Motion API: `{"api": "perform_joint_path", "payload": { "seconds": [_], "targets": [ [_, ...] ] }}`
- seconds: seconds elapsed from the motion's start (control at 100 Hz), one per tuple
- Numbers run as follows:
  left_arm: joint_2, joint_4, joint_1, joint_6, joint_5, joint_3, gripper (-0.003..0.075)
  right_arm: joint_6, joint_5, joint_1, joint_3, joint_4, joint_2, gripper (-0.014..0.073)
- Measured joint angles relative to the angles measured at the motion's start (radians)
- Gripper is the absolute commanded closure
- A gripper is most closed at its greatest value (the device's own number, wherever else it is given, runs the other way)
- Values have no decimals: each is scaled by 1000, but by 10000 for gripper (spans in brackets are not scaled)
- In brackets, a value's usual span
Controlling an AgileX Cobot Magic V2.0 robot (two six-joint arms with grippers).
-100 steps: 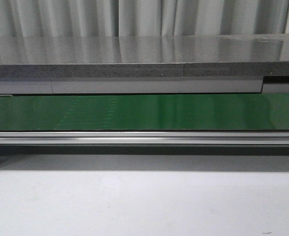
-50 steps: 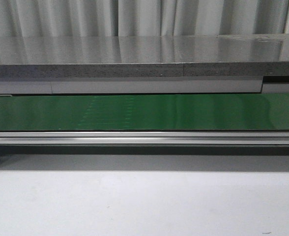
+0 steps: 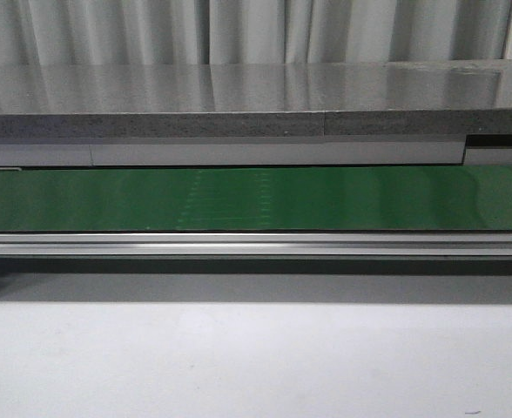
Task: Move button from left to right
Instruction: 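Close the left gripper on the push button's black body and lift it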
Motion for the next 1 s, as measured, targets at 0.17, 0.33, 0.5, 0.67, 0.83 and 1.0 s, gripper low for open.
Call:
{"api": "perform_joint_path", "payload": {
  "seconds": [0.17,0.33,0.5,0.67,0.83,1.0],
  "targets": [
    [172,-9,101,48,0,-83,113,0,0,0,0,0,0,662],
    [340,-86,171,153,-2,-128,120,0,0,0,0,0,0,662],
    [494,-155,217,224,-43,-152,120,0,0,0,0,0,0,662],
    [603,-167,232,234,-83,-154,120,0,0,0,0,0,0,662],
    [666,-176,232,242,-123,-154,120,0,0,0,0,0,0,662],
    [712,-180,232,248,-159,-154,120,0,0,0,0,0,0,662]
  ]
}}
